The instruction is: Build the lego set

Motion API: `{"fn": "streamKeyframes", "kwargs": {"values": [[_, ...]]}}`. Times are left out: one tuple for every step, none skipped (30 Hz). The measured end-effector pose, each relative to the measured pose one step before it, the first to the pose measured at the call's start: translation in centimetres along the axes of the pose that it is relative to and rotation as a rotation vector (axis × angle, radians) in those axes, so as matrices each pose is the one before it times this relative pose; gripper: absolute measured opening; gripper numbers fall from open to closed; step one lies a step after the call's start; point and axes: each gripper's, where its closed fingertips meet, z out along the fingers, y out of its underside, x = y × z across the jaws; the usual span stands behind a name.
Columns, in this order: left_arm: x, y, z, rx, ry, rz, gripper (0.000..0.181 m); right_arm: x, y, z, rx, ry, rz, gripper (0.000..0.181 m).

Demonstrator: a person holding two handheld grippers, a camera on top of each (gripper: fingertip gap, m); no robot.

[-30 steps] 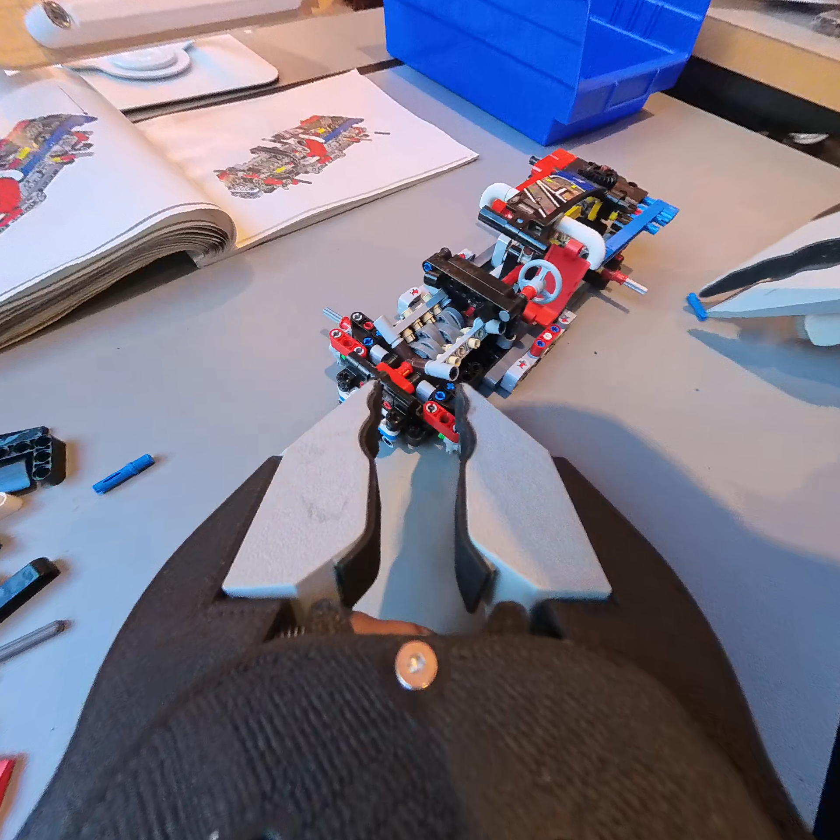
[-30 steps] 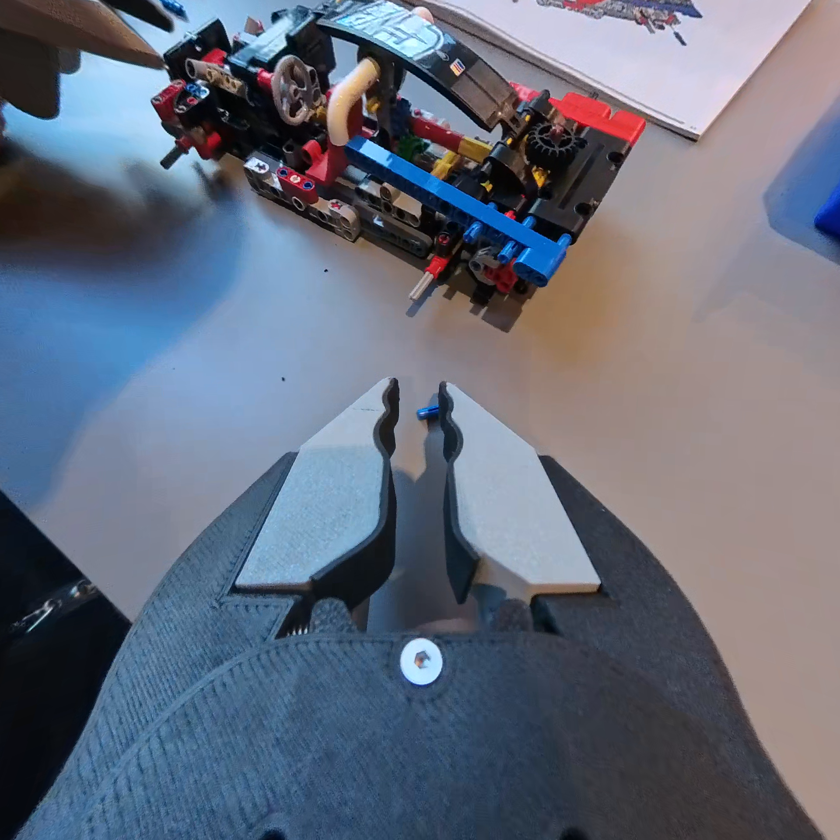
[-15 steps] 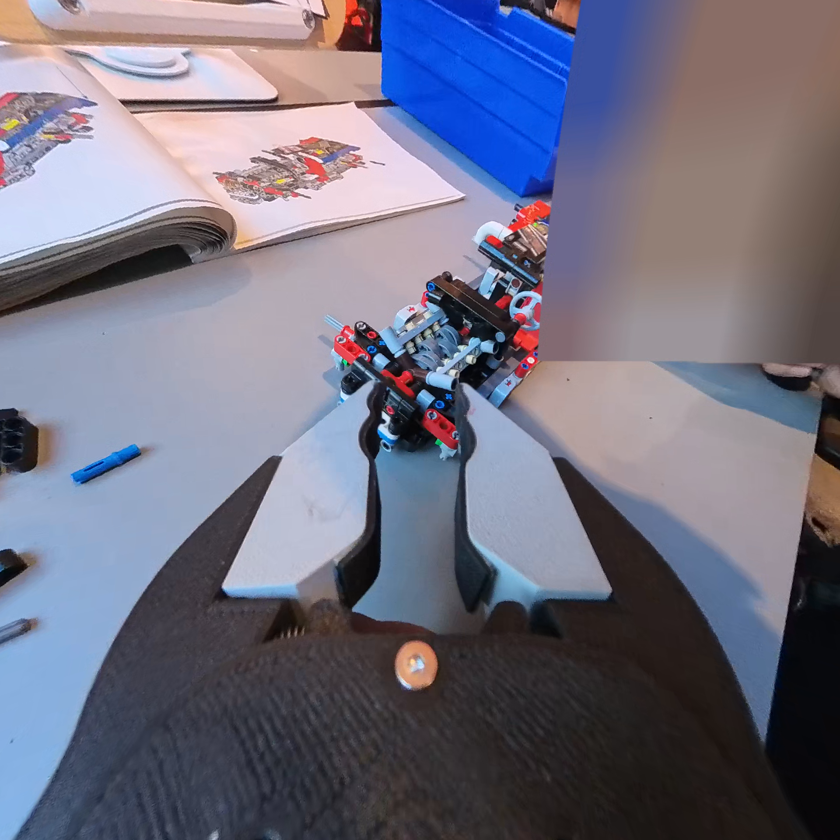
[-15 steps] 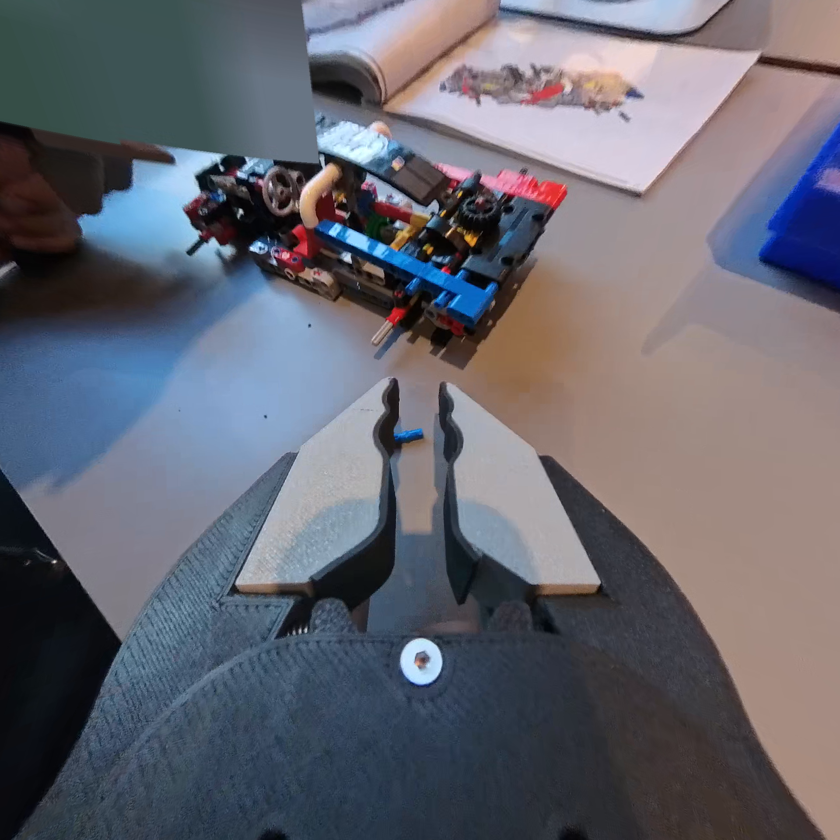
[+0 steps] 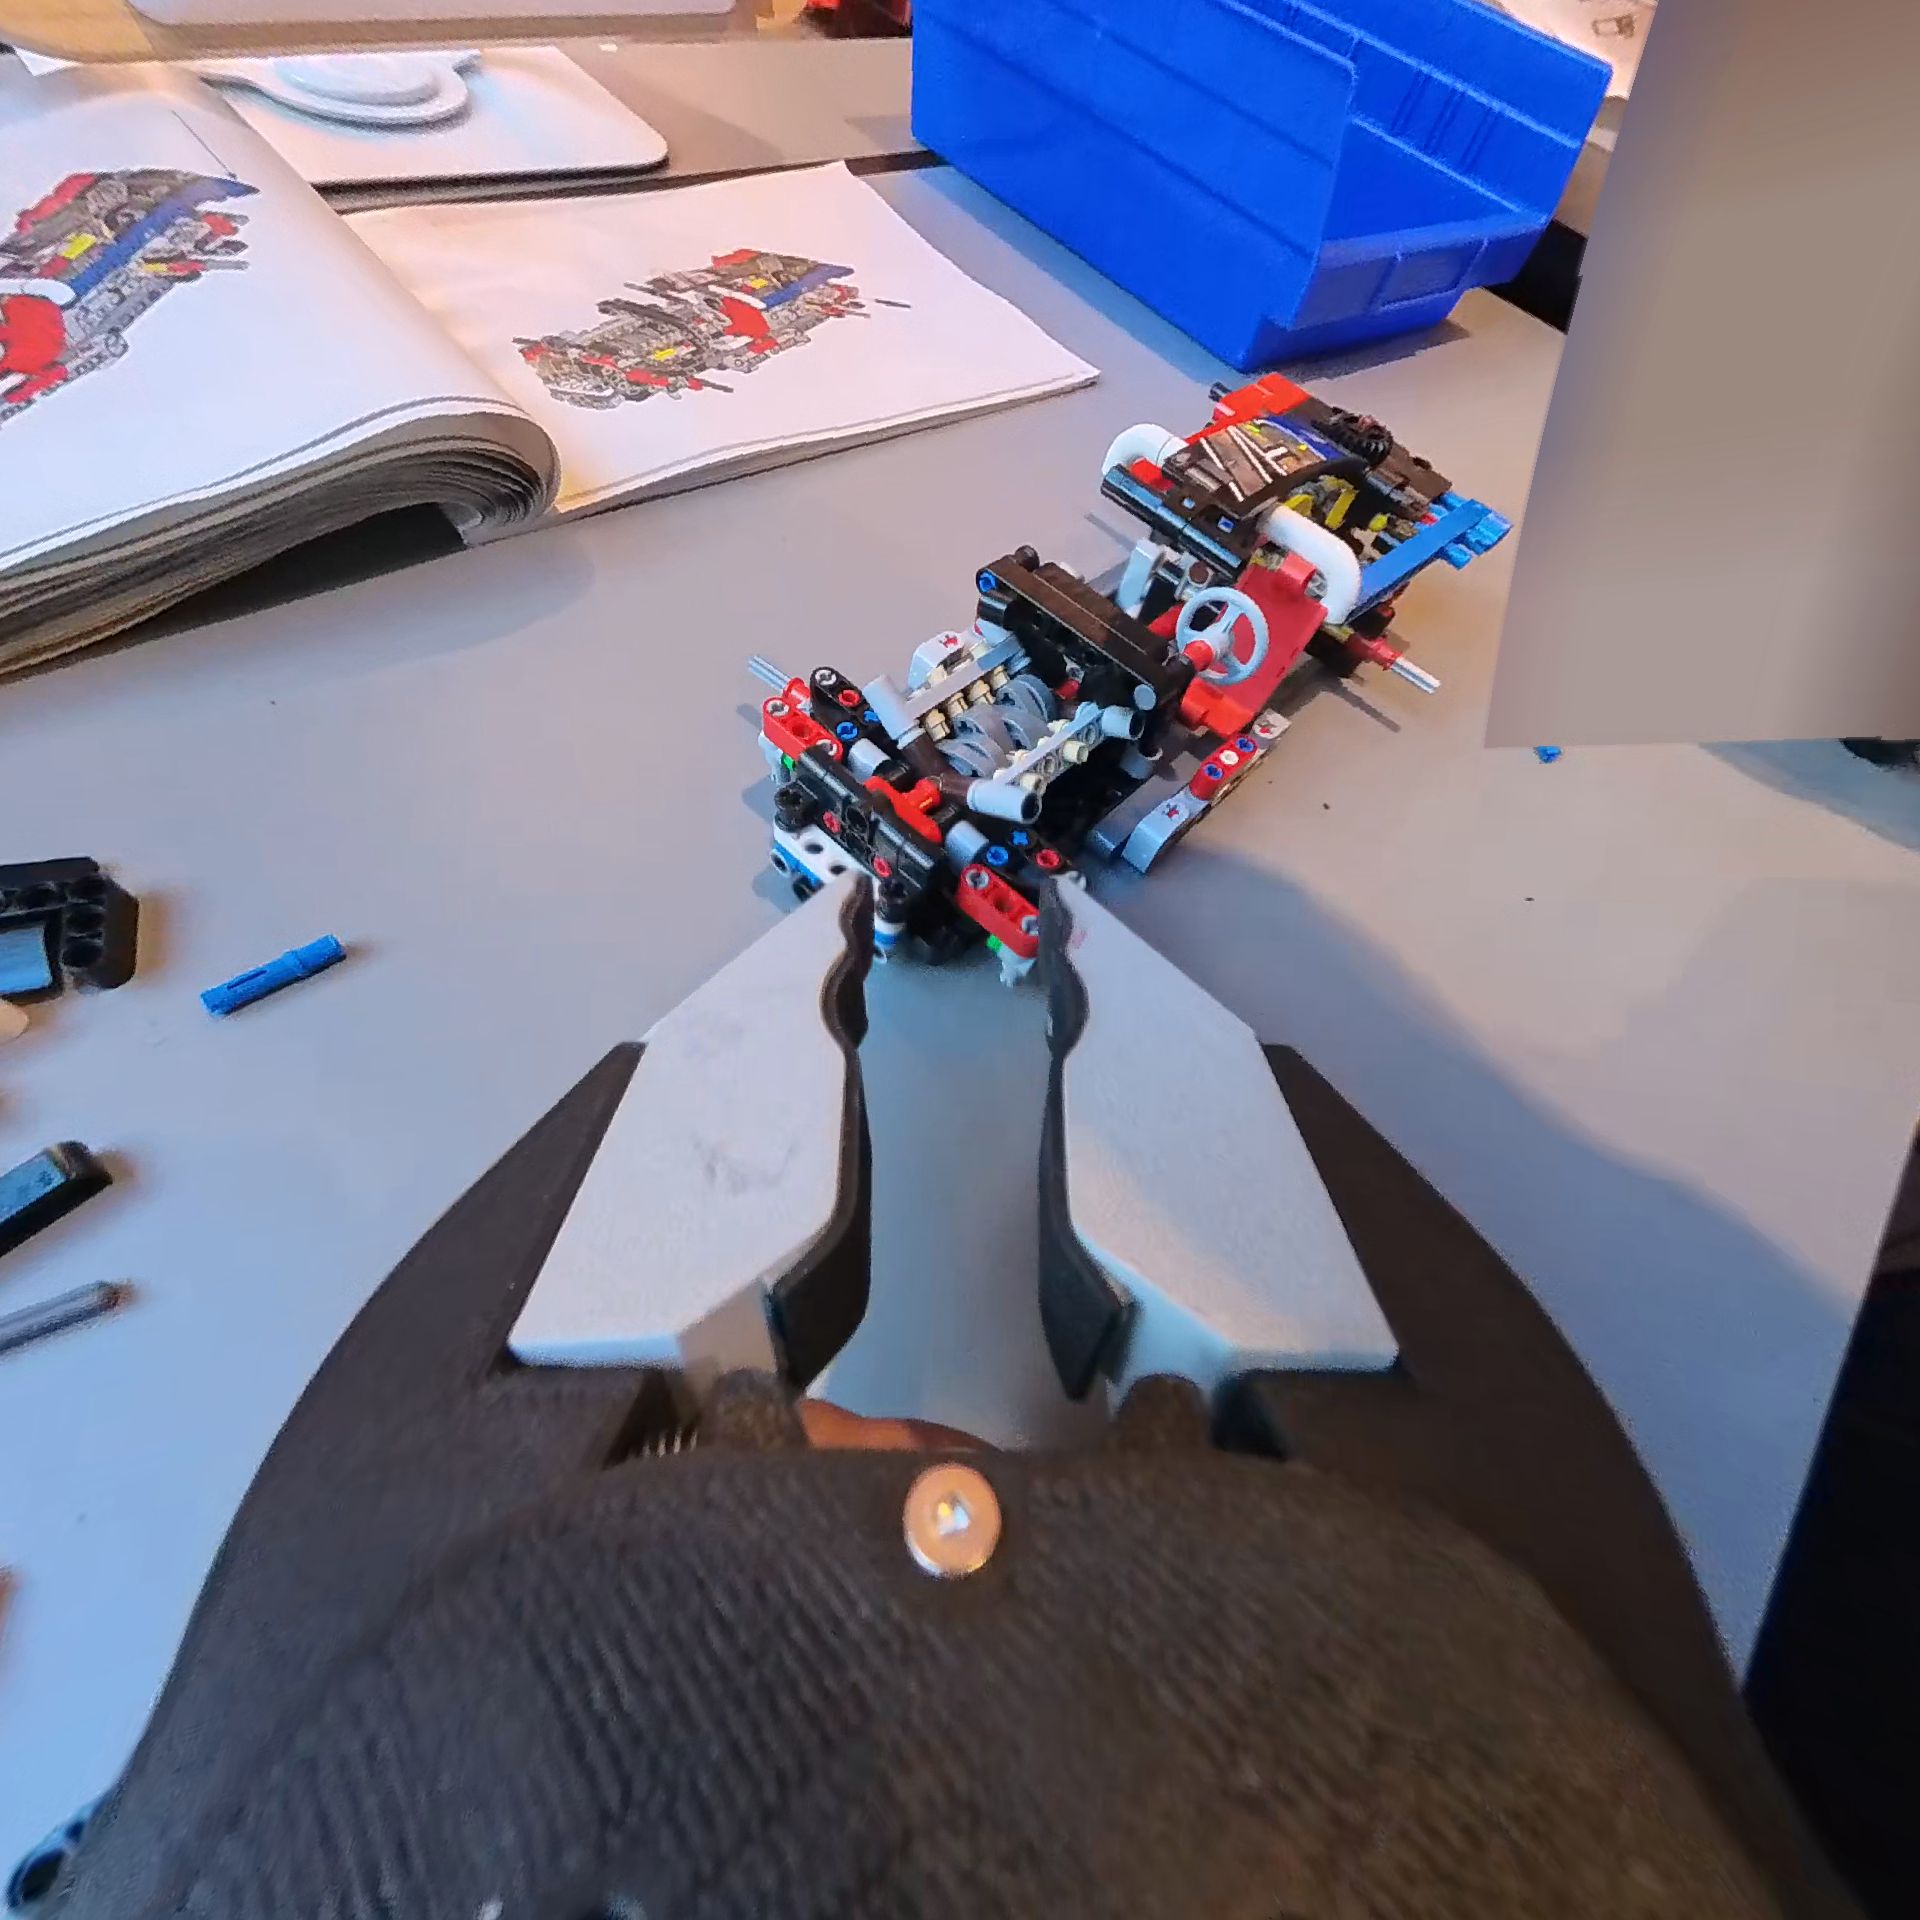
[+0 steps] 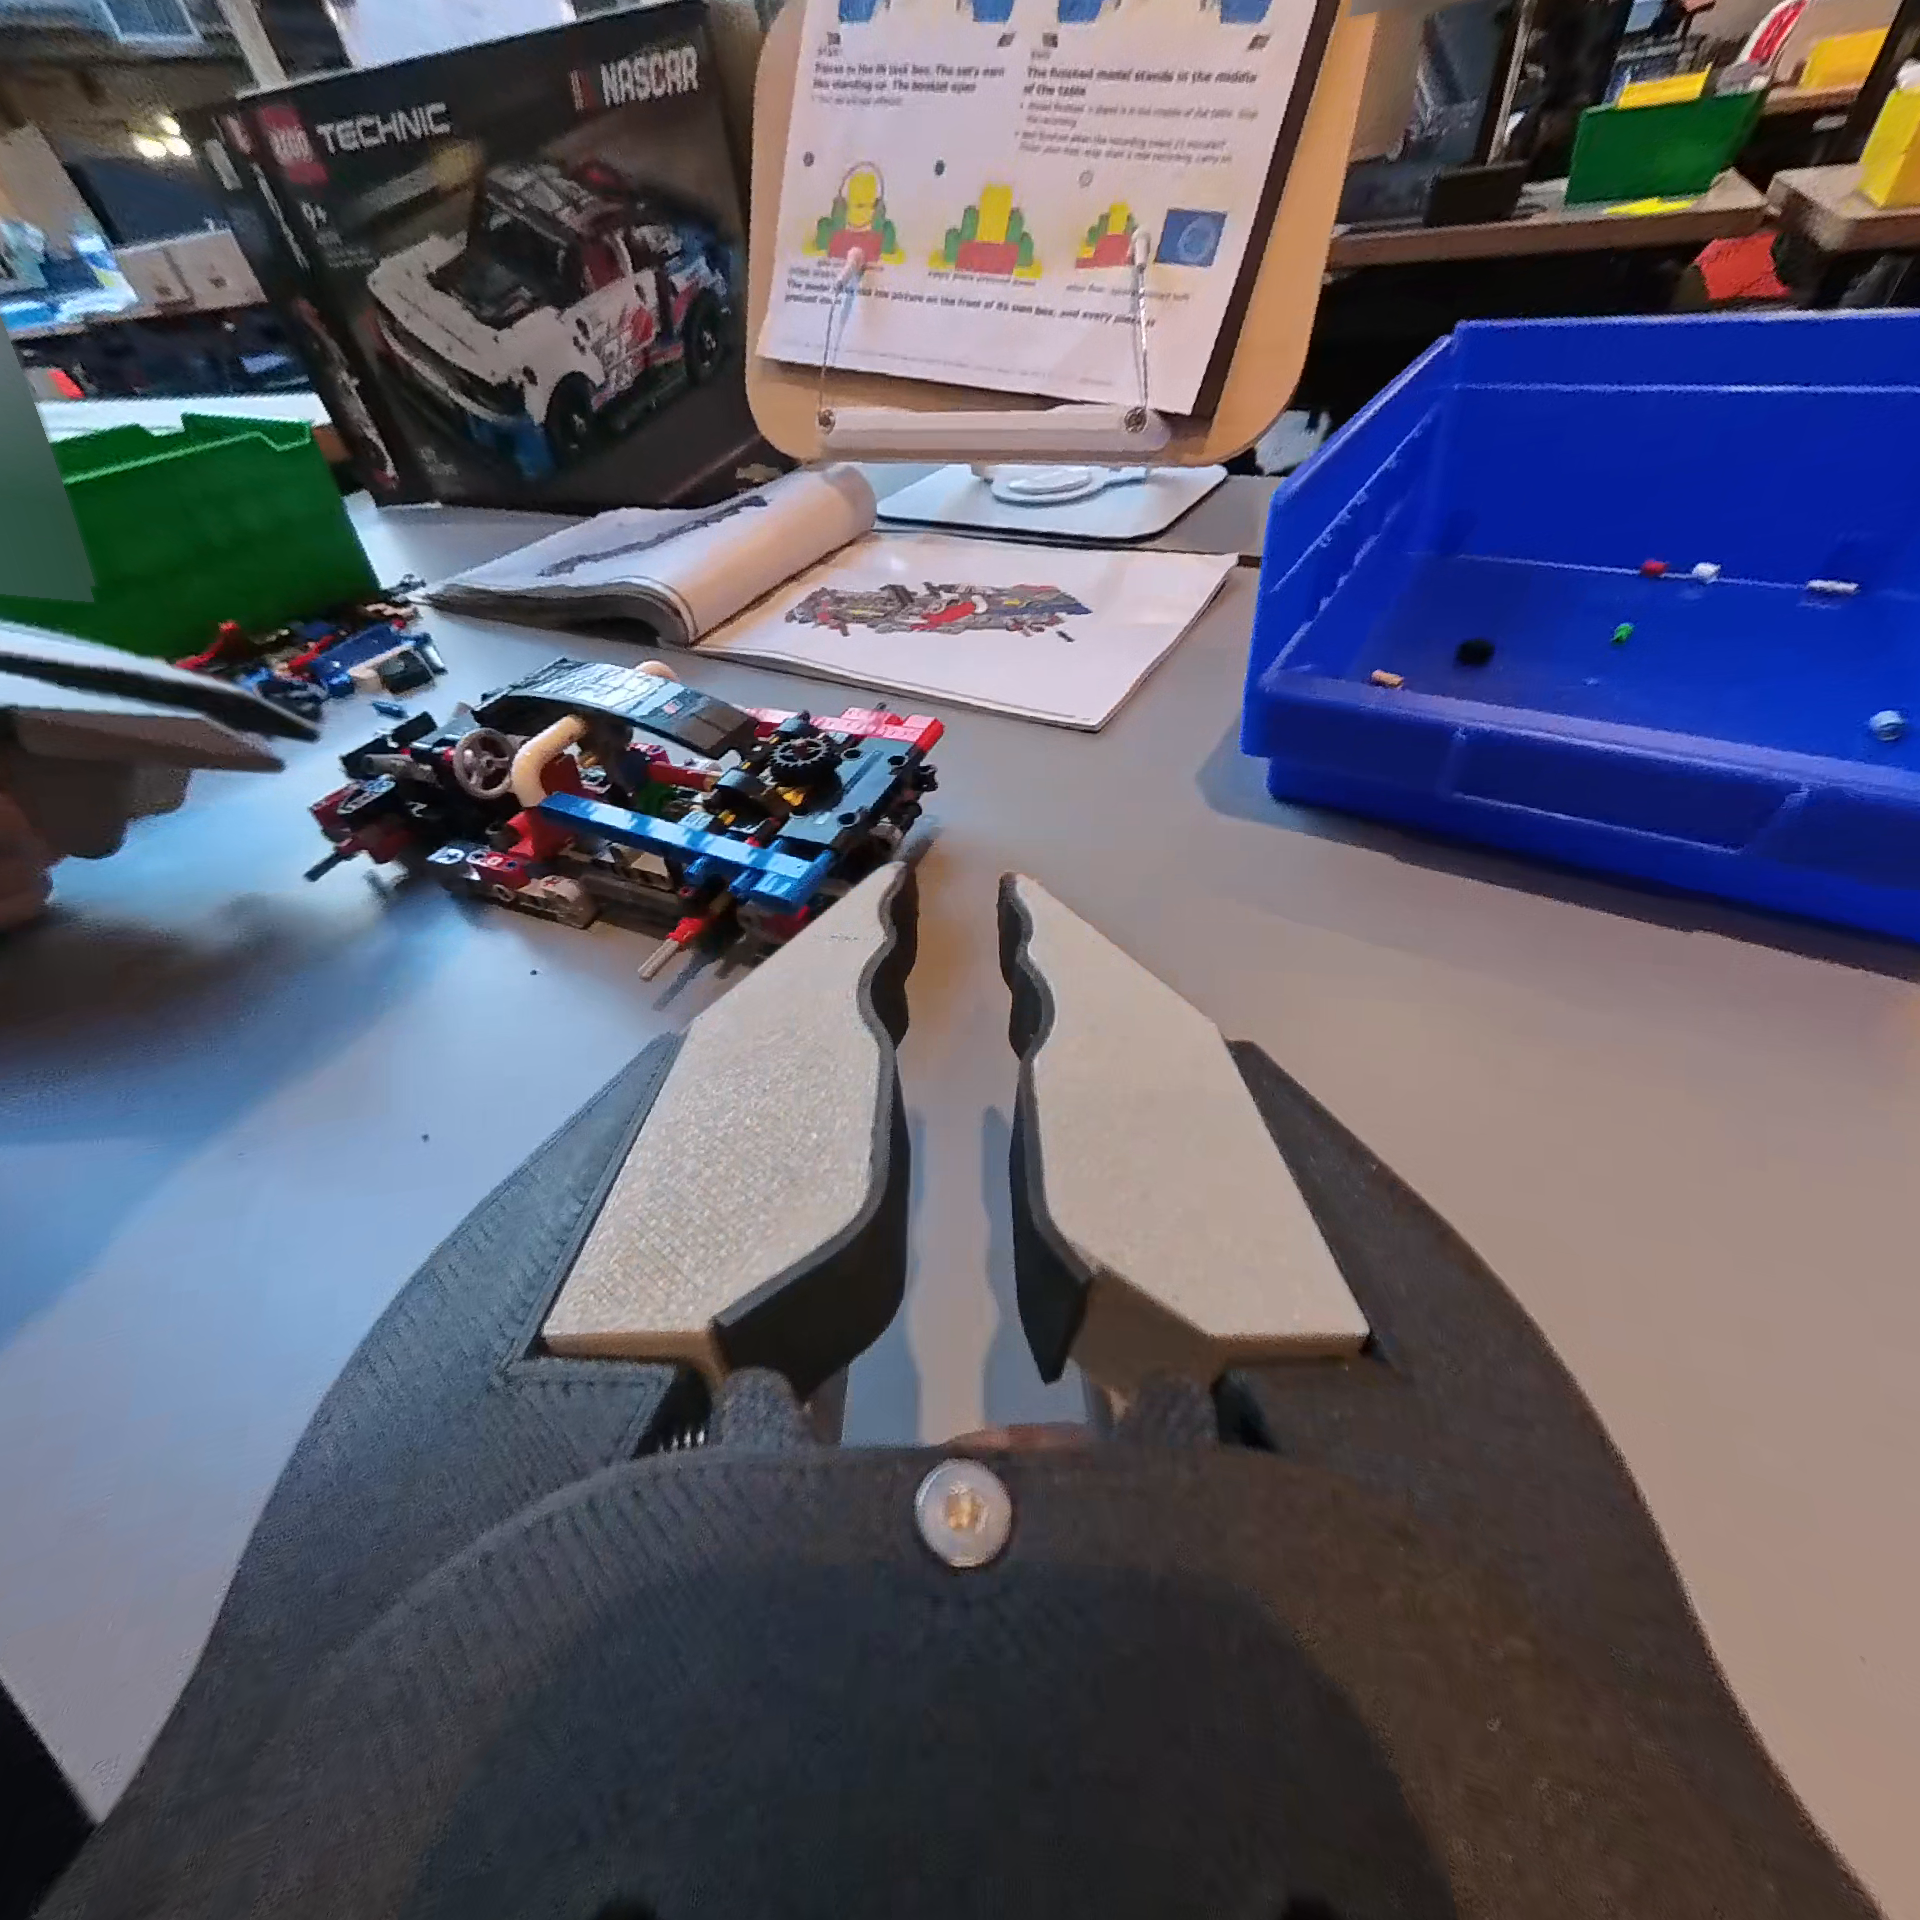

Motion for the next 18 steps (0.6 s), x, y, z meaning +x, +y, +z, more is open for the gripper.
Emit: {"fn": "streamKeyframes", "kwargs": {"values": [[0.038, 0.082, -0.116, -0.0004, -0.0072, 0.0024, 0.029, 0.27, -0.144, -0.032, 0.0089, 0.0015, -0.0005, 0.011], [0.046, 0.077, -0.119, -0.0001, -0.0059, 0.0024, 0.029, 0.167, -0.134, -0.001, 0.0089, -0.0008, 0.0017, 0.01], [0.034, 0.082, -0.122, 0.0003, -0.0058, 0.0016, 0.029, 0.056, -0.061, 0.031, 0.0036, -0.0022, 0.0006, 0.008], [0.022, 0.061, -0.133, 0.0013, -0.0057, -0.0003, 0.028, -0.059, 0.051, 0.076, -0.005, -0.0057, -0.003, 0.009], [-0.014, 0.053, -0.131, 0.0014, -0.0067, -0.0021, 0.028, -0.13, 0.083, 0.09, -0.007, -0.0065, -0.0064, 0.009], [0.003, 0.027, -0.124, 0.0026, -0.0054, -0.0007, 0.028, -0.076, 0.0, 0.09, -0.0019, -0.0016, -0.0098, 0.009], [-0.011, -0.022, -0.092, 0.0044, -0.0046, 0.0011, 0.028, 0.012, -0.1, 0.156, 0.0031, 0.0015, -0.0132, 0.008], [-0.076, -0.058, -0.058, 0.0051, -0.0059, -0.0008, 0.028, 0.123, -0.21, 0.331, 0.0047, 0.0005, -0.0205, 0.006], [-0.079, -0.046, -0.002, 0.0023, -0.0027, -0.0042, 0.028, 0.245, -0.358, 0.532, 0.0044, -0.0011, -0.0292, 0.005], [-0.082, -0.094, 0.07, 0.002, 0.004, -0.0034, 0.028, 0.315, -0.569, 0.75, 0.007, -0.0065, -0.0309, 0.006], [-0.32, -0.272, 0.116, 0.0099, -0.005, -0.0003, 0.028, 0.29, -0.792, 0.955, 0.0119, -0.0168, -0.0285, 0.007], [-0.622, -0.489, 0.156, 0.0203, -0.0174, 0.0023, 0.028, 0.347, -0.957, 1.116, 0.0182, -0.0208, -0.028, 0.008], [-0.833, -0.695, 0.2, 0.0314, -0.0266, 0.0033, 0.028, 0.465, -1.007, 1.283, 0.022, -0.018, -0.0302, 0.008], [-0.926, -0.876, 0.216, 0.0438, -0.0307, -0.0028, 0.029, 0.522, -0.954, 1.383, 0.0204, -0.0172, -0.0305, 0.008], [-0.859, -0.944, 0.219, 0.0518, -0.028, -0.0094, 0.029, 0.534, -0.909, 1.412, 0.024, -0.017, -0.0226, 0.009], [-0.606, -0.858, 0.242, 0.0475, -0.0158, -0.0083, 0.029, 0.439, -0.92, 1.365, 0.0329, -0.0222, -0.0107, 0.008], [-0.532, -0.674, 0.381, 0.0347, -0.0166, -0.0026, 0.029, 0.25, -0.845, 1.327, 0.0365, -0.0321, 0.0001, 0.008], [-0.415, -0.562, 0.528, 0.0232, -0.014, 0.0075, 0.029, 0.13, -0.678, 1.307, 0.0327, -0.0381, 0.0053, 0.008]]}}
